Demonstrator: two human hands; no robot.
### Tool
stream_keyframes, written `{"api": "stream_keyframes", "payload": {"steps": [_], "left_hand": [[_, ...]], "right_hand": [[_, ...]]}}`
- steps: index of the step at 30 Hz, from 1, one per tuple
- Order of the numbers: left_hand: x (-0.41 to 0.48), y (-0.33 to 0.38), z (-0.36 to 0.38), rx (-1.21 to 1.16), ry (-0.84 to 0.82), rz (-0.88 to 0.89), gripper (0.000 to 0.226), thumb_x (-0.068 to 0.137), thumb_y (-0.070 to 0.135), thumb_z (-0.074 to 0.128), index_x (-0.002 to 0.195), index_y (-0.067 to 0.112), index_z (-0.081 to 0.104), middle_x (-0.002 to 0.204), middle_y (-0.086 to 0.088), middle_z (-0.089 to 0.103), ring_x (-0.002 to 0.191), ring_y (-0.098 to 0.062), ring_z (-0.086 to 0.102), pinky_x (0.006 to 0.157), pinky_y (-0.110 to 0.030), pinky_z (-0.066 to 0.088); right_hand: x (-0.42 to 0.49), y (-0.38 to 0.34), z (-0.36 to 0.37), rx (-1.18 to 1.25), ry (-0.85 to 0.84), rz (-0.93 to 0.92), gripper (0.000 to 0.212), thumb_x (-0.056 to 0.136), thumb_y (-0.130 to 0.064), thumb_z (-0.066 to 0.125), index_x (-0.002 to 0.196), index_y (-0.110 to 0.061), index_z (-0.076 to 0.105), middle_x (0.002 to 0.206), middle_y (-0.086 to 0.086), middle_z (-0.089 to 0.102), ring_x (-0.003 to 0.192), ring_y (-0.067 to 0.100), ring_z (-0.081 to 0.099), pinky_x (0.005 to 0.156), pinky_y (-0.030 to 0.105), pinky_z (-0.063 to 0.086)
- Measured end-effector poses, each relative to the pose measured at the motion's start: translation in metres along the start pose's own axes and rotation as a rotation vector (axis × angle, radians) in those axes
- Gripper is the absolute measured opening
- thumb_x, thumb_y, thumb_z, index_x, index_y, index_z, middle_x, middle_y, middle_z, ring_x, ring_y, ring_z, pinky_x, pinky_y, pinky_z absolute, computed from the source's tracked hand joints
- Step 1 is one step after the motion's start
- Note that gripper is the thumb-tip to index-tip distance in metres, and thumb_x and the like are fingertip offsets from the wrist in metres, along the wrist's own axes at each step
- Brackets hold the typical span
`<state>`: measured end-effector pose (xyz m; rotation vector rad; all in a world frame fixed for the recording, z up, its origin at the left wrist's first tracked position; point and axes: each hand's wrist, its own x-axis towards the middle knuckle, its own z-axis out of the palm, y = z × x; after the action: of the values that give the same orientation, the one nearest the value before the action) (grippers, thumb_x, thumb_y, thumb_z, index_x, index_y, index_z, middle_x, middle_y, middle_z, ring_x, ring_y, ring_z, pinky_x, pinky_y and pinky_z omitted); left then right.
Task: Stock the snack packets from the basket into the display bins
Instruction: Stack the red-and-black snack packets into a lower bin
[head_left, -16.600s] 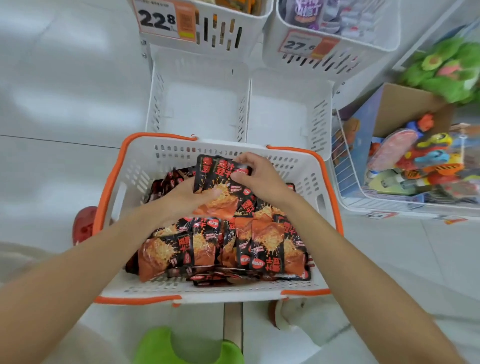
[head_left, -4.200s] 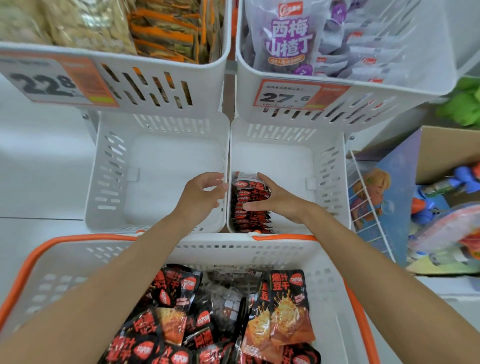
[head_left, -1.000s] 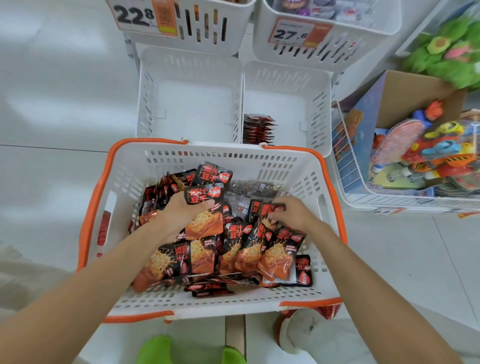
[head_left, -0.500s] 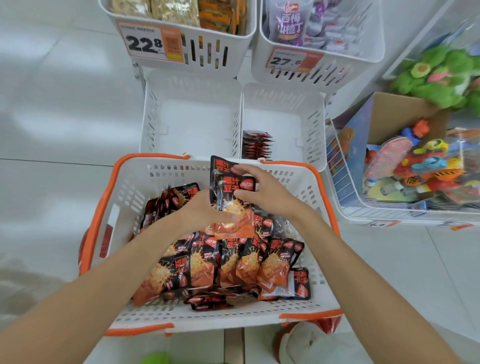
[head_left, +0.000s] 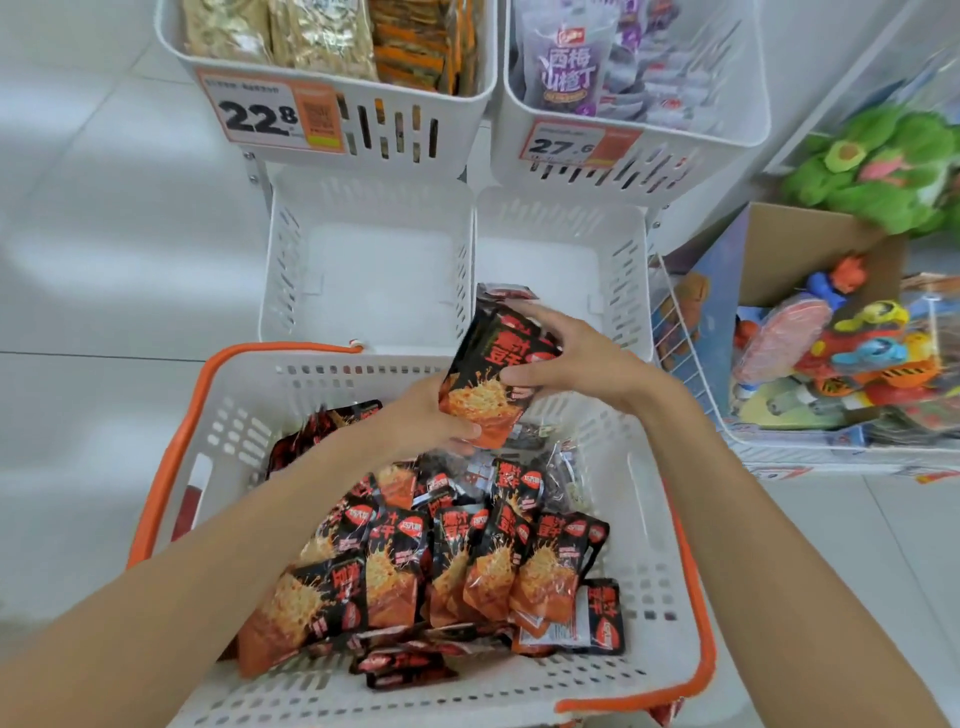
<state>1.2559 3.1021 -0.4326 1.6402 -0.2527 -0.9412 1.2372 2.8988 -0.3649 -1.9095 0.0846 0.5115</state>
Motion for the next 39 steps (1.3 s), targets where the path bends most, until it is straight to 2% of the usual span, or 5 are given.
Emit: {"api": "stream_keyframes", "payload": {"steps": [6,12,17,20,39], "left_hand": [[0.066,0.047,-0.028,0.258,0.145,0.271,0.064,0.077,0.005,0.081,0.126,0.029,0.048,0.111,0.015,0.057,0.088,0.003,0.059,0.073,-0.008,0.049],[0.151,0.039,-0.063,0.240,0.457,0.154,0.059,0.088,0.021,0.072,0.140,0.017,0.046,0.129,-0.004,0.052,0.099,-0.022,0.061,0.088,-0.037,0.052],[0.191,0.024,-0.068,0.234,0.496,0.091,0.062,0.089,0.033,0.070,0.144,0.018,0.045,0.122,-0.001,0.055,0.114,-0.028,0.057,0.099,-0.047,0.049],[0.195,0.019,-0.070,0.167,0.502,0.120,0.057,0.089,0.030,0.070,0.141,0.023,0.049,0.120,0.001,0.053,0.105,-0.024,0.061,0.077,-0.029,0.055],[0.163,0.021,-0.067,0.187,0.585,0.128,0.047,0.085,0.032,0.075,0.127,0.019,0.059,0.114,0.002,0.061,0.081,-0.010,0.061,0.073,-0.026,0.052]], "right_hand": [[0.025,0.007,-0.066,-0.039,0.286,-0.151,0.016,0.088,-0.005,0.069,0.102,-0.009,0.062,0.084,0.006,0.066,0.070,0.004,0.066,0.064,0.022,0.055],[0.100,0.061,-0.103,-0.594,0.799,-0.349,0.023,0.087,-0.009,0.071,0.108,-0.004,0.062,0.106,0.016,0.055,0.091,0.019,0.050,0.081,0.019,0.034],[0.181,0.092,-0.088,-0.732,0.472,-0.304,0.038,0.087,-0.020,0.073,0.122,-0.011,0.064,0.117,0.016,0.051,0.108,0.033,0.051,0.096,0.040,0.047],[0.189,0.094,-0.085,-0.448,0.183,-0.057,0.055,0.089,-0.042,0.068,0.139,-0.027,0.052,0.140,0.001,0.035,0.128,0.016,0.039,0.101,0.013,0.034],[0.149,0.082,-0.058,-0.275,0.431,-0.122,0.071,0.091,-0.041,0.066,0.150,-0.025,0.032,0.136,-0.007,0.036,0.128,0.009,0.036,0.109,0.027,0.032]]}}
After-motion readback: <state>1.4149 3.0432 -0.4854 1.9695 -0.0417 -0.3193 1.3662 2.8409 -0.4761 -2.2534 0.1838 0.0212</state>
